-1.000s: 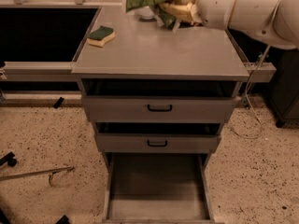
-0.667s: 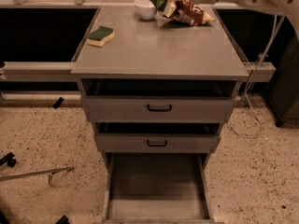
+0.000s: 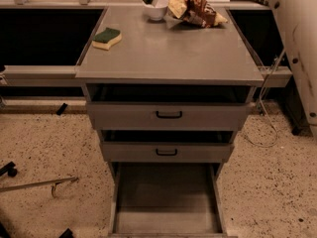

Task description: Pick green jalapeno chip bag from bottom drawer and place on counter

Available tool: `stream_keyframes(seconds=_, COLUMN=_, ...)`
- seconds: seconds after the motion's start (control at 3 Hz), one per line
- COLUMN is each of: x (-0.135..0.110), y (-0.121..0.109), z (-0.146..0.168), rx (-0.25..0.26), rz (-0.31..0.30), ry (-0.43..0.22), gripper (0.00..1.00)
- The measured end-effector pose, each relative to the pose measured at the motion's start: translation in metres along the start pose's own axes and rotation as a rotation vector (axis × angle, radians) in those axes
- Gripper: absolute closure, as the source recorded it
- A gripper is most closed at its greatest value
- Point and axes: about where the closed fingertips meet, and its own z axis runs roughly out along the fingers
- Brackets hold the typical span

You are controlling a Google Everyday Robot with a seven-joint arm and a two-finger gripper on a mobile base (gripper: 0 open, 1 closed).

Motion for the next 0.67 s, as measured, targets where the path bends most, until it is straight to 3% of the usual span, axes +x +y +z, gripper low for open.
stream_keyframes(seconds=0.33, x=0.015, y=0.005, z=0.003, rx=-0.022, rz=-0.008, ry=0.054, gripper=1.00)
stream_keyframes(seconds=0.67, x=0.059, y=0.001, z=0.000, rx=-0.016, rz=0.035, ry=0.155, gripper=1.00)
